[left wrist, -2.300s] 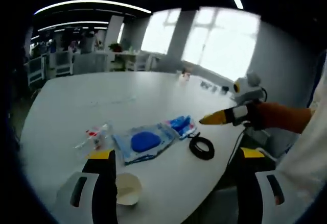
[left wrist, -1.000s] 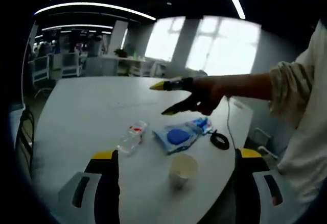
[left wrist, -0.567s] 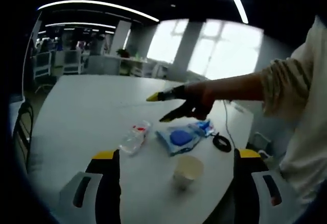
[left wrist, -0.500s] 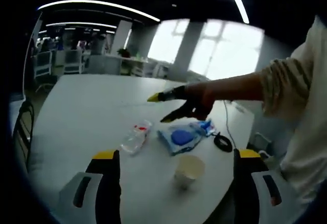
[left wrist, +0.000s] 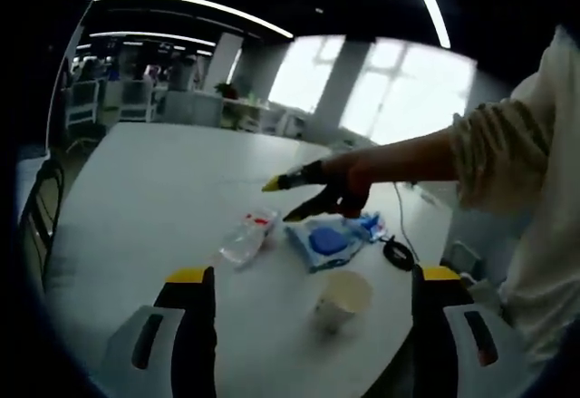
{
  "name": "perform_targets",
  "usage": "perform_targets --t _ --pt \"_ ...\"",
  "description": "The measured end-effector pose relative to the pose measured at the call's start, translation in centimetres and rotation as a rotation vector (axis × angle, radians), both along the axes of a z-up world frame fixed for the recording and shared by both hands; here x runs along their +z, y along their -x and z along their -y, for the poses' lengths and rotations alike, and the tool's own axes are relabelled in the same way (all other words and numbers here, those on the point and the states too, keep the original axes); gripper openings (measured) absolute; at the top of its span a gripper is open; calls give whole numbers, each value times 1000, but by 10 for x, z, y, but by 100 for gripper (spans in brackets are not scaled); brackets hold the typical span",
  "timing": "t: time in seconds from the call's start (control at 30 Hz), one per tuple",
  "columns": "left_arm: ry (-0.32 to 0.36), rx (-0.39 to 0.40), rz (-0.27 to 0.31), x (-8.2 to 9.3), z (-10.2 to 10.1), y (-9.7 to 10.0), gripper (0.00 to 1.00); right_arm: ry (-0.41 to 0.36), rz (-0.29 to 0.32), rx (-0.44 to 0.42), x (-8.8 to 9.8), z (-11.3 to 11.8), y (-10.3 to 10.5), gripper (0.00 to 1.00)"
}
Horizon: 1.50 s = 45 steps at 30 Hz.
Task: Arrange the tabletop items into an orderly group along one side of the table until the central work area is clear of visible clutter.
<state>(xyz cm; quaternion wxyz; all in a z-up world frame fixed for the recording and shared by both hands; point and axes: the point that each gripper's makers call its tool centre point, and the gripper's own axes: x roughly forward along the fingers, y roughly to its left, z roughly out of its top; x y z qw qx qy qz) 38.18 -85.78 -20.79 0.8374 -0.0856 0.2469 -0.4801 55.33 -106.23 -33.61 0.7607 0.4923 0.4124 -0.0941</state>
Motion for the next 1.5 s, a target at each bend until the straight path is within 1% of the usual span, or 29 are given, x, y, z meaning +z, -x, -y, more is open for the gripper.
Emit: perform_targets --t 0.2,0.43,0.5,0.57,0.63,0.73,0.77,0.83,0.93,0.97,1.2,1.3,1.5 --pt "9 8 -10 -4 -2 -2 86 23 -20 -16 -7 4 -1 44" --pt "18 12 -18 -9 -4 -3 85 39 -39 -21 -14 1 0 42" --pt "20 14 -20 -10 -5 -3 85 34 -41 -35 -17 5 -3 38" --pt "23 17 -25 -11 -6 -3 84 40 -35 -51 -18 8 -6 37" --pt "23 19 -30 -14 -7 -3 84 36 -44 -50 -21 7 -6 35" --pt "25 18 -35 -16 -8 -3 84 36 -35 -50 -22 5 -9 33" --pt "27 19 -37 -16 -8 -3 84 37 -43 -41 -23 4 -7 31" --pt "27 19 -39 -17 -9 -3 83 43 -35 -55 -24 6 -8 29" --pt "29 21 -41 -19 -10 -3 83 52 -39 -54 -27 8 -5 24" --pt "32 24 -45 -20 -10 -3 83 34 -30 -77 -28 8 -6 23" --pt "26 20 -58 -26 -10 -2 81 28 -26 -79 -28 6 -6 21" --pt "27 20 -61 -26 -10 -3 81 24 -26 -86 -28 5 -6 21" --pt "24 17 -57 -26 -9 -5 81 37 -7 -102 -26 6 -8 20"
